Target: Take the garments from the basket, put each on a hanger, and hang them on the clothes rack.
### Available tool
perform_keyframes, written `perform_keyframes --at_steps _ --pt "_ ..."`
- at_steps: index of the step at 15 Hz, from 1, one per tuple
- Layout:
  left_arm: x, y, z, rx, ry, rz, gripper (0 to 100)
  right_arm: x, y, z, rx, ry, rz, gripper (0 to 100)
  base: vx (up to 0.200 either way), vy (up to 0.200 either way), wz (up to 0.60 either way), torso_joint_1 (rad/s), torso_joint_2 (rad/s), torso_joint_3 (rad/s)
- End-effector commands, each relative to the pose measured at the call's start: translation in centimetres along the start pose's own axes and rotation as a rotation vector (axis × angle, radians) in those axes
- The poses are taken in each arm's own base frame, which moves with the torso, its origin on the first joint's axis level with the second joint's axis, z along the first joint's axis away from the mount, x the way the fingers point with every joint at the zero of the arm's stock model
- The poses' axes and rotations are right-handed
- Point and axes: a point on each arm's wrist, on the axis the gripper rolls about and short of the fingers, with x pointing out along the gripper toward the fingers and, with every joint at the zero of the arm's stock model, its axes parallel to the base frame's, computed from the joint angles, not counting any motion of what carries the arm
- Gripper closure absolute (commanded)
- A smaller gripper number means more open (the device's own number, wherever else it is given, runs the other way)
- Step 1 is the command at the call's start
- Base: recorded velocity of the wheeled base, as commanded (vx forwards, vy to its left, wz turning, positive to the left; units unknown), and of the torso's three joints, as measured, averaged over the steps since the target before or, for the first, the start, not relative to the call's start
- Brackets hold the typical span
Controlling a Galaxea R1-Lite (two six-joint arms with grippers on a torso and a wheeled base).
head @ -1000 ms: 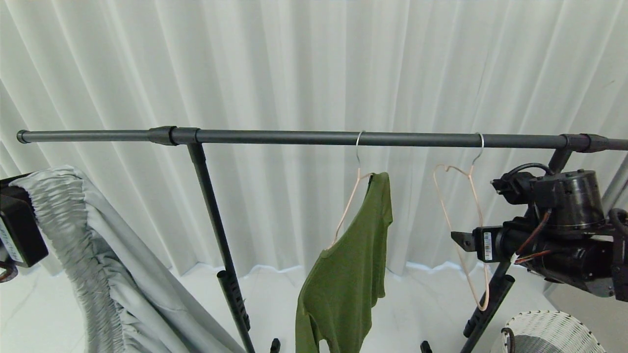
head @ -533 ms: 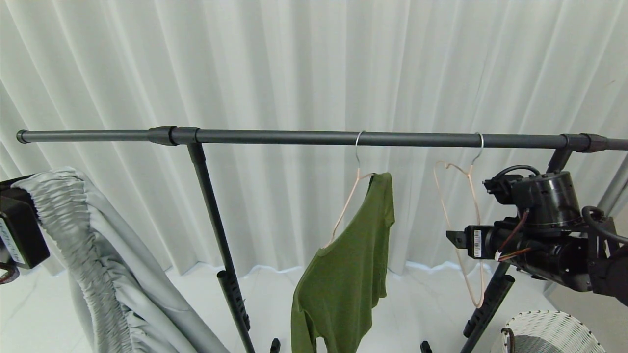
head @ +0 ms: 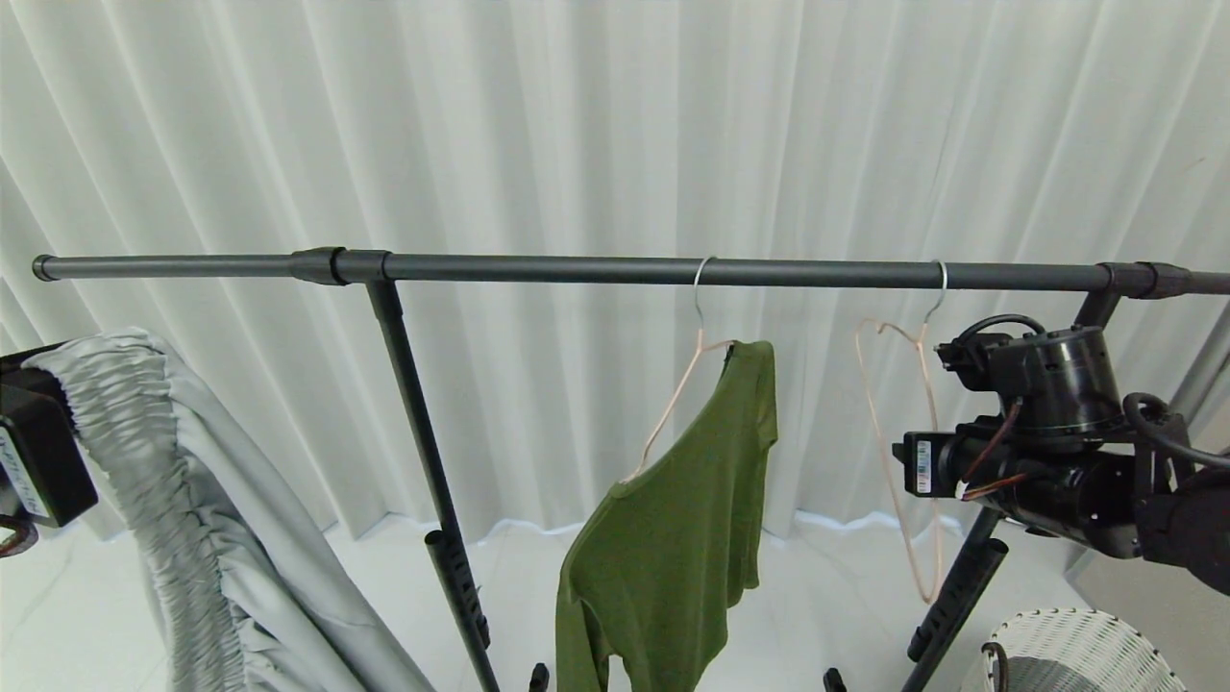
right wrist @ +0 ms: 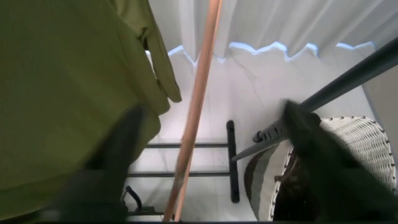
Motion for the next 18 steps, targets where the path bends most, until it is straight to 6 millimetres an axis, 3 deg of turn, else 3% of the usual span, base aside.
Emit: perform_keyframes --at_steps 1,10,15,18 --pt "-0.1 0.0 0.0 0.000 -0.002 0.001 100 -0.1 0.0 0.0 0.000 -0.003 0.002 100 0.000 0.000 0.00 0.000 0.00 0.000" --pt "-0.1 0.0 0.1 -0.001 -0.004 0.001 100 -1.3 -0.4 0.7 0.017 -0.040 0.008 100 0.000 0.000 0.00 0.000 0.00 0.000" --pt "0.0 0.0 0.1 0.002 -0.004 0.000 100 -3.9 -1.4 1.3 0.046 -0.103 0.023 100 0.000 0.000 0.00 0.000 0.00 0.000" --pt "-0.1 0.1 0.2 0.004 -0.009 -0.001 100 -5.8 -2.7 0.3 0.034 -0.099 -0.035 100 0.000 0.000 0.00 0.000 0.00 0.000"
